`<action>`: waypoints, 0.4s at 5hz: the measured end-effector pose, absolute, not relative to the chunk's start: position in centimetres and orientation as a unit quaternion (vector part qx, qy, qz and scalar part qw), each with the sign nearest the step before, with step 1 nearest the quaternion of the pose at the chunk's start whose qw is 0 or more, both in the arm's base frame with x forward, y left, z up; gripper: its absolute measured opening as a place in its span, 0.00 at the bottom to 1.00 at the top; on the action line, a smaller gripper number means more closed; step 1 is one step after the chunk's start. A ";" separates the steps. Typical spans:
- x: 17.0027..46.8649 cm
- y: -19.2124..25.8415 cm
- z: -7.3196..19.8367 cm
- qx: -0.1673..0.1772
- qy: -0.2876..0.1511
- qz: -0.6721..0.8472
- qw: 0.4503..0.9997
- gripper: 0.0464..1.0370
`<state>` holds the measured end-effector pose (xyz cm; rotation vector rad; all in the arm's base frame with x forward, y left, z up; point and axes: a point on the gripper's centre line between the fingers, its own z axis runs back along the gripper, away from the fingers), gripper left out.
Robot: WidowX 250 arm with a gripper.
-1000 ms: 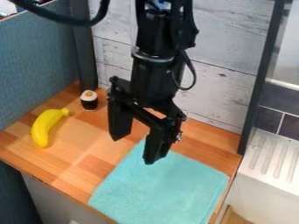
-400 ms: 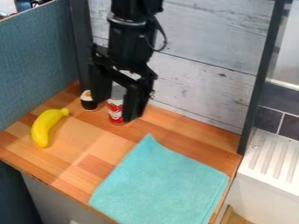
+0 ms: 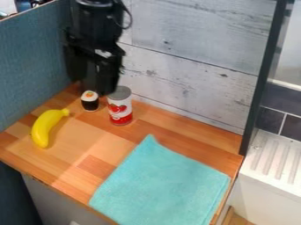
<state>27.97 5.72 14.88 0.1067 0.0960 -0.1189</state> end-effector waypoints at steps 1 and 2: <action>29.7 8.1 14.1 0.057 0.056 -0.052 0.995 0.96; 31.7 9.8 13.1 0.055 0.060 -0.055 0.995 0.96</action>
